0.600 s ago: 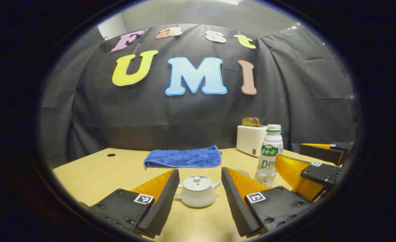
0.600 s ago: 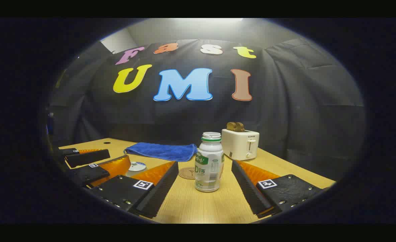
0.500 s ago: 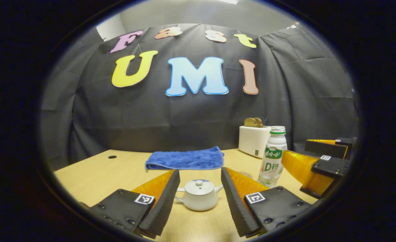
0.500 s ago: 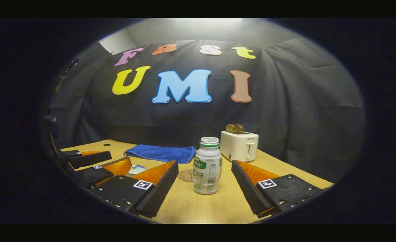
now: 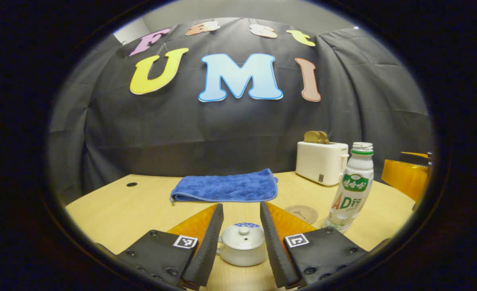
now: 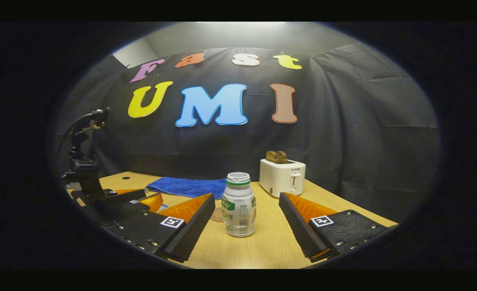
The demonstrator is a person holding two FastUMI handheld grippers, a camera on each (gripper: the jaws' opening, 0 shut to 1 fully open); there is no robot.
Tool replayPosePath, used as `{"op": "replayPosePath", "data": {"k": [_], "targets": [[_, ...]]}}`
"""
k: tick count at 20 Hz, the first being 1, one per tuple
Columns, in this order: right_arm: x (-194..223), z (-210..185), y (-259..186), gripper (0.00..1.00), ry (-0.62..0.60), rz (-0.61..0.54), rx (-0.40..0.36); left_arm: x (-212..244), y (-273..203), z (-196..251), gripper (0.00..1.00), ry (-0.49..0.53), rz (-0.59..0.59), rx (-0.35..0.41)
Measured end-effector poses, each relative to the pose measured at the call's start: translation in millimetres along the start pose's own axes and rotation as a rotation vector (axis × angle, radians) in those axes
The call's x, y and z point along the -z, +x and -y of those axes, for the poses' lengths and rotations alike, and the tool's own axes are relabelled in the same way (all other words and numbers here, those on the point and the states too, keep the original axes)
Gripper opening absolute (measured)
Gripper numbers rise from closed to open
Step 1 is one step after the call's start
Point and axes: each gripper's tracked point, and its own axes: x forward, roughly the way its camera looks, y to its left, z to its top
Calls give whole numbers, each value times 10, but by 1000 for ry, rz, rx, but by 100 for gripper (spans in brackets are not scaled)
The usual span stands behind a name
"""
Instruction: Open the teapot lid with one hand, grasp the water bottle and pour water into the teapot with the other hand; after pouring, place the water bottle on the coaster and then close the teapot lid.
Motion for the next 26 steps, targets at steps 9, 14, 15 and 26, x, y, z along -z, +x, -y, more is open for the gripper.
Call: {"op": "replayPosePath", "data": {"k": [9, 14, 15, 26], "targets": [[196, 112, 97, 98, 20, -52, 16, 229, 161, 52, 58, 25, -58, 1], [280, 143, 126, 98, 35, -74, 18, 205, 179, 81, 46, 68, -50, -2], [276, 147, 124, 98, 34, -74, 17, 194, 183, 86, 44, 82, -50, -4], [388, 104, 140, 98, 42, -94, -12, 164, 205, 64, 14, 50, -48, 29]]}}
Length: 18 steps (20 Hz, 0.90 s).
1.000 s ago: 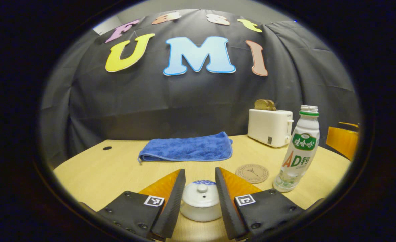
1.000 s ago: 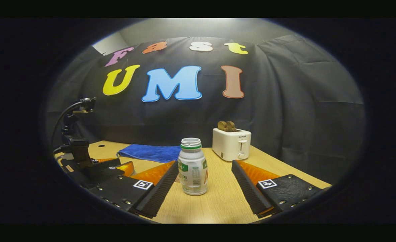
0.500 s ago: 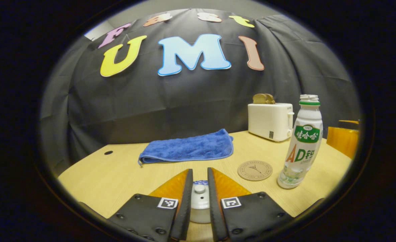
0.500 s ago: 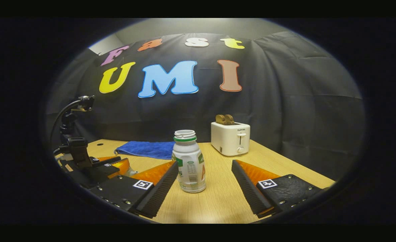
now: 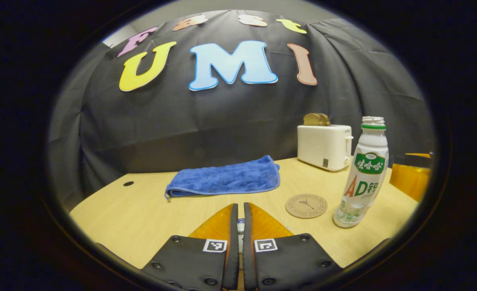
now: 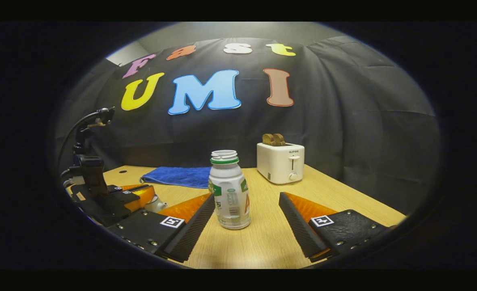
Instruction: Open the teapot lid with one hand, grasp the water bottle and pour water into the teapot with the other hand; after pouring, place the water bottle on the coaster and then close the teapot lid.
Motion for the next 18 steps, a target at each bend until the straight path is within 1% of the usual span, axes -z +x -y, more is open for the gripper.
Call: {"op": "replayPosePath", "data": {"k": [4, 5, 8, 9, 10, 12, 13, 18], "targets": [[7, -32, 24, 98, 6, 3, -19, -176, -84, -45, 14, -36, 43, 16], [4, -40, 32, 98, 4, 2, -22, -236, -107, -70, 11, -48, 54, 19], [24, -94, 78, 98, -7, -3, -35, -392, -105, -255, 11, -80, 87, 10], [22, -115, 99, 98, -11, -4, -40, -452, -93, -361, 10, -85, 97, 0], [33, -137, 125, 98, -12, -5, -44, -495, -78, -500, 14, -88, 106, -16], [41, -185, 185, 98, -10, -6, -54, -503, -49, -755, 14, -88, 114, -50], [46, -201, 216, 98, -10, -8, -56, -510, -36, -899, 11, -89, 115, -70], [129, -230, 405, 98, -40, -25, -44, -385, -34, -1560, 11, -88, 100, -167]]}}
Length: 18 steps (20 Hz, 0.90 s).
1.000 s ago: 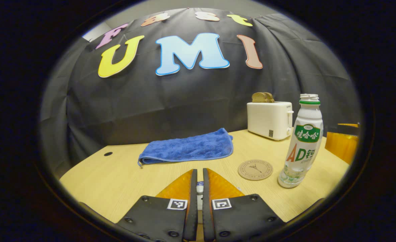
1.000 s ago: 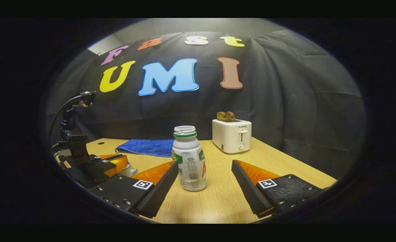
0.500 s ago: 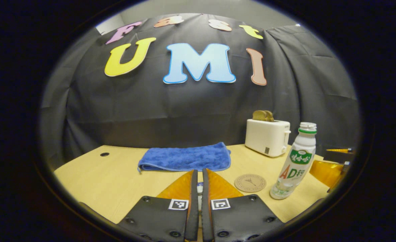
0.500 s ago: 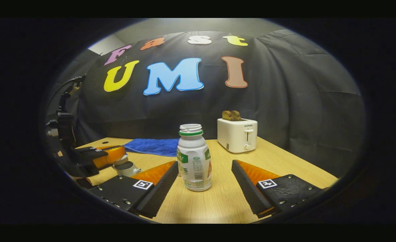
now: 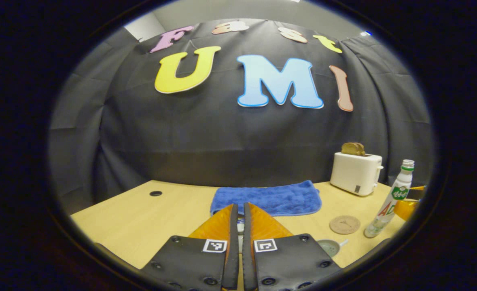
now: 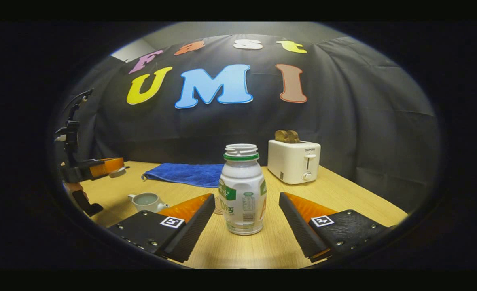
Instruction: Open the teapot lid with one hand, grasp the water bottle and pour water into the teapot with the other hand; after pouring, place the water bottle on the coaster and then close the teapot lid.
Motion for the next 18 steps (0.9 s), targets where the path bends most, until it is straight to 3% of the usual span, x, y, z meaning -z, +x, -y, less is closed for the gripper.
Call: {"op": "replayPosePath", "data": {"k": [6, 12, 13, 14, 18], "targets": [[105, -32, 182, 98, -21, -26, 7, 161, 51, -496, 14, -11, -28, -79], [168, -15, 312, 98, -54, -45, 23, 266, 66, -646, 14, -27, -54, -105], [163, -25, 315, 77, -60, -47, 29, 276, 69, -651, 14, -27, -57, -107], [164, -38, 310, 85, -68, -46, 29, 291, 70, -659, 14, -28, -59, -108], [154, -28, 298, 81, -108, -45, 29, 309, 60, -644, 14, -37, -64, -104]]}}
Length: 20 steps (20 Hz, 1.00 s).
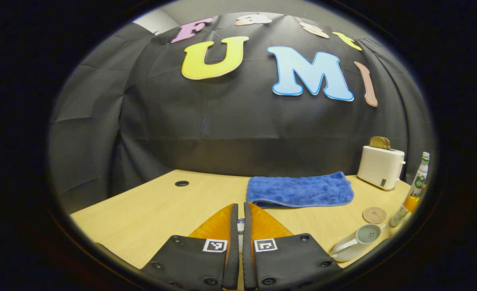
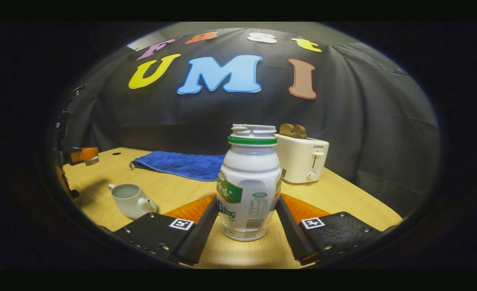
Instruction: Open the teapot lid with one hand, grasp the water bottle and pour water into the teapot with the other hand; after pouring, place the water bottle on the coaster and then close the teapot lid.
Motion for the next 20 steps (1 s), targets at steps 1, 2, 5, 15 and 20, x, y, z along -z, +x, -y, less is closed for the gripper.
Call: {"op": "replayPosePath", "data": {"k": [1, 2, 5, 15, 20], "targets": [[-6, -1, -1, 80, -16, -1, 0, -12, 4, 0, 14, -2, 0, 0], [-7, 1, -2, 80, -34, -1, 4, -8, 1, -5, 11, -3, 0, -1], [-72, 7, -27, 80, -118, 7, 25, 8, -8, -18, 11, -17, -5, 0], [-327, -127, 40, 80, -603, 50, 107, 17, -22, -55, 14, -38, -6, -2], [-367, -213, 119, 81, -824, 73, 132, 44, -9, -28, 14, -35, -15, 1]]}}
